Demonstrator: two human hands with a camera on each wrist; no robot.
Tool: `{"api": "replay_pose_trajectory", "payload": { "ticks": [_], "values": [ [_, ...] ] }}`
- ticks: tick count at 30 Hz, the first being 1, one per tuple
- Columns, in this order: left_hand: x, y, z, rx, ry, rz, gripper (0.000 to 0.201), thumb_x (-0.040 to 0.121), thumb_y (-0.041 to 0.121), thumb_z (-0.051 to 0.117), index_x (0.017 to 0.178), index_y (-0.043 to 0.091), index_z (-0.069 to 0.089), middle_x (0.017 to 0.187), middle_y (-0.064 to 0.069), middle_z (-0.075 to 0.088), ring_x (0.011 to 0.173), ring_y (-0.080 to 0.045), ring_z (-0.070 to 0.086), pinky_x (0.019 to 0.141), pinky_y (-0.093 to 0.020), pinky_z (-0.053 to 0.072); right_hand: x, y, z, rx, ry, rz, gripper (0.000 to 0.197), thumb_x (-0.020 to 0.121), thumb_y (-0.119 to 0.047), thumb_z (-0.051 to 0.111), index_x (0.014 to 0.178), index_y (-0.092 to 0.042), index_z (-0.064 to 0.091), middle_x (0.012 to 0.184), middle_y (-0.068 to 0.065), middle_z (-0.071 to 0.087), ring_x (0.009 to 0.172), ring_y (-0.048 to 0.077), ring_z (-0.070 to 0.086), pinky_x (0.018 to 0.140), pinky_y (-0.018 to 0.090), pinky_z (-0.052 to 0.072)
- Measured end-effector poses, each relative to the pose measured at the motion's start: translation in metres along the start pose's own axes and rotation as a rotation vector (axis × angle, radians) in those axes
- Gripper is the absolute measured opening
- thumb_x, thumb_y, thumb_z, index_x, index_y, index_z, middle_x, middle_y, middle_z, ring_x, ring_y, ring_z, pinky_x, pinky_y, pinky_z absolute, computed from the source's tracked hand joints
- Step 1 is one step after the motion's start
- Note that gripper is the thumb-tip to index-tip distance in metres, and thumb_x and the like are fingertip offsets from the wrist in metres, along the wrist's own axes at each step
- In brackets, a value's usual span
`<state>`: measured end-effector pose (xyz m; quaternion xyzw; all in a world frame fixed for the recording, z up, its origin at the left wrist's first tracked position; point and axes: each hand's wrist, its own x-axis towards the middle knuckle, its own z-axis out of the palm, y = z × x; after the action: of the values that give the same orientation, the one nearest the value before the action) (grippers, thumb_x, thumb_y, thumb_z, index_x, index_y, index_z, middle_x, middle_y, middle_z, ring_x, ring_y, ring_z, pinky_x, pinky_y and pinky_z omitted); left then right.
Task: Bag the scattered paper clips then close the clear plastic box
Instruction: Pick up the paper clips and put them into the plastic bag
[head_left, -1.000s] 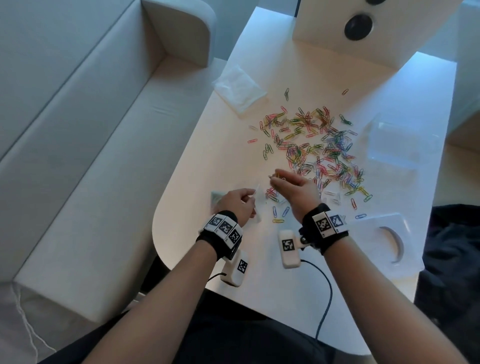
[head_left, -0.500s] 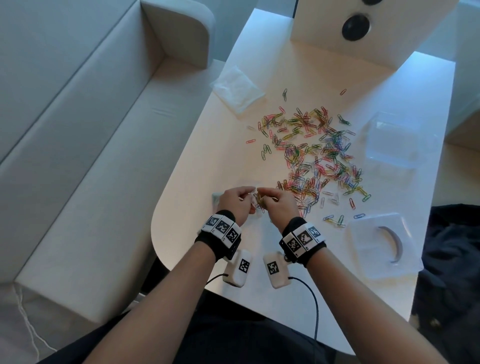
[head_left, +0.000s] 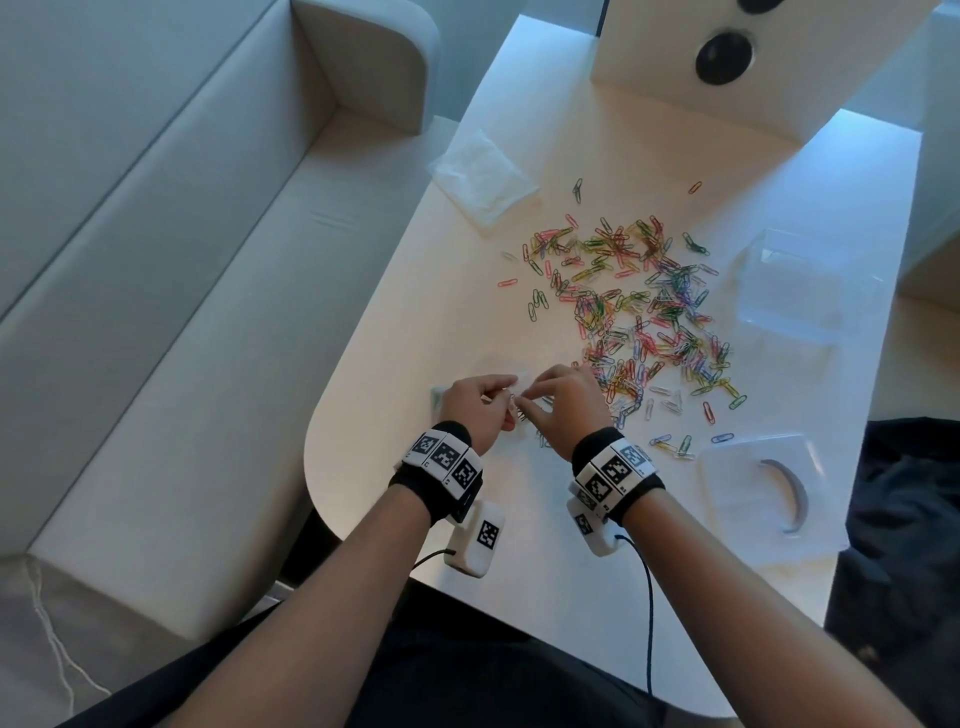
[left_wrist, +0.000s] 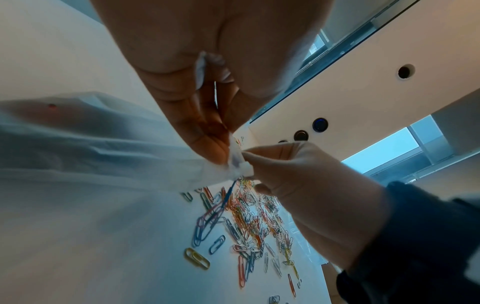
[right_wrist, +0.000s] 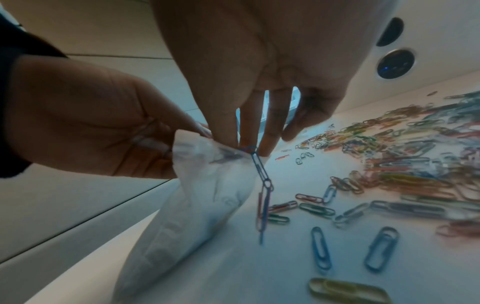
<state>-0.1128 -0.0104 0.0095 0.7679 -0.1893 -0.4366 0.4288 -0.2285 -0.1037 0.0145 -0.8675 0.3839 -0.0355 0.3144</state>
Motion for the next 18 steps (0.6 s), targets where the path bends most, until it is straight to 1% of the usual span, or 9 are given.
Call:
{"api": "replay_pose_trajectory", "payload": {
  "ticks": [1, 4, 8, 9, 11, 12, 14, 16, 18],
  "values": [
    [0.000, 0.000, -0.001, 0.001, 0.003, 0.000, 0.024, 0.093, 0.012, 0.057, 0.108, 0.023, 0.072, 0.073, -0.001, 0.073, 0.066, -0.016, 0.072, 0.081, -0.040, 0.060, -0.002, 0.001, -0.001, 0.021, -0.016, 0.010, 0.020, 0.087, -0.034, 0.068, 0.093, -0.018, 0.078, 0.095, -0.001, 0.067, 0.091, 0.018, 0.057, 0.086, 0.032, 0.044],
    [0.000, 0.000, -0.002, 0.031, 0.009, 0.008, 0.023, 0.093, 0.013, 0.057, 0.106, 0.024, 0.072, 0.069, 0.001, 0.072, 0.064, -0.014, 0.072, 0.081, -0.037, 0.060, -0.005, 0.004, -0.003, 0.107, -0.056, 0.038, 0.015, 0.087, -0.027, 0.070, 0.094, -0.015, 0.076, 0.090, 0.001, 0.066, 0.072, 0.014, 0.065, 0.074, 0.033, 0.057],
    [-0.001, -0.003, -0.003, 0.052, -0.017, 0.002, 0.022, 0.092, 0.017, 0.058, 0.101, 0.031, 0.072, 0.066, 0.003, 0.073, 0.066, -0.015, 0.073, 0.083, -0.039, 0.060, -0.005, 0.006, -0.011, 0.325, -0.137, 0.158, 0.008, 0.084, -0.015, 0.073, 0.091, -0.014, 0.076, 0.081, 0.001, 0.072, 0.067, 0.011, 0.072, 0.067, 0.034, 0.062],
    [0.000, -0.004, -0.003, 0.049, -0.026, -0.002, 0.022, 0.092, 0.017, 0.057, 0.099, 0.033, 0.071, 0.067, 0.002, 0.073, 0.067, -0.015, 0.073, 0.083, -0.039, 0.060, -0.004, 0.006, -0.014, 0.351, -0.157, 0.171, 0.009, 0.083, -0.012, 0.072, 0.090, -0.015, 0.077, 0.079, 0.001, 0.074, 0.069, 0.009, 0.072, 0.067, 0.032, 0.061],
    [0.000, -0.004, -0.003, 0.047, -0.031, -0.007, 0.023, 0.092, 0.018, 0.057, 0.096, 0.037, 0.070, 0.068, 0.003, 0.073, 0.068, -0.016, 0.073, 0.084, -0.040, 0.059, -0.001, 0.008, -0.018, 0.329, -0.170, 0.151, 0.015, 0.080, -0.008, 0.072, 0.089, -0.018, 0.079, 0.081, -0.001, 0.074, 0.071, 0.005, 0.069, 0.069, 0.020, 0.057],
    [0.000, -0.002, -0.003, 0.048, -0.030, -0.006, 0.023, 0.092, 0.018, 0.057, 0.097, 0.036, 0.071, 0.069, 0.003, 0.073, 0.068, -0.015, 0.073, 0.084, -0.039, 0.059, 0.000, 0.007, -0.021, 0.301, -0.161, 0.130, 0.016, 0.080, -0.006, 0.072, 0.088, -0.018, 0.079, 0.083, -0.002, 0.074, 0.072, 0.004, 0.067, 0.069, 0.014, 0.053],
    [-0.001, 0.002, -0.005, 0.052, -0.026, -0.001, 0.024, 0.093, 0.014, 0.056, 0.107, 0.026, 0.071, 0.072, 0.002, 0.073, 0.067, -0.014, 0.072, 0.082, -0.038, 0.060, 0.003, 0.004, -0.026, 0.250, -0.126, 0.090, 0.015, 0.081, -0.006, 0.070, 0.087, -0.016, 0.079, 0.083, -0.004, 0.073, 0.072, 0.003, 0.065, 0.066, 0.007, 0.050],
    [-0.002, 0.008, -0.006, 0.077, -0.023, 0.028, 0.026, 0.093, 0.011, 0.055, 0.113, 0.019, 0.070, 0.072, 0.001, 0.071, 0.065, -0.013, 0.070, 0.082, -0.035, 0.060, 0.005, -0.002, -0.030, 0.256, -0.108, 0.069, 0.015, 0.081, -0.008, 0.069, 0.086, -0.018, 0.080, 0.080, -0.004, 0.073, 0.069, 0.005, 0.066, 0.065, 0.008, 0.051],
    [-0.003, 0.011, -0.007, 0.134, -0.031, 0.068, 0.027, 0.094, 0.011, 0.055, 0.115, 0.018, 0.070, 0.071, 0.002, 0.069, 0.063, -0.011, 0.069, 0.081, -0.030, 0.060, 0.007, -0.006, -0.035, 0.295, -0.121, 0.068, 0.014, 0.081, -0.010, 0.069, 0.085, -0.019, 0.080, 0.074, -0.003, 0.074, 0.066, 0.007, 0.068, 0.062, 0.012, 0.053]
  ]
}}
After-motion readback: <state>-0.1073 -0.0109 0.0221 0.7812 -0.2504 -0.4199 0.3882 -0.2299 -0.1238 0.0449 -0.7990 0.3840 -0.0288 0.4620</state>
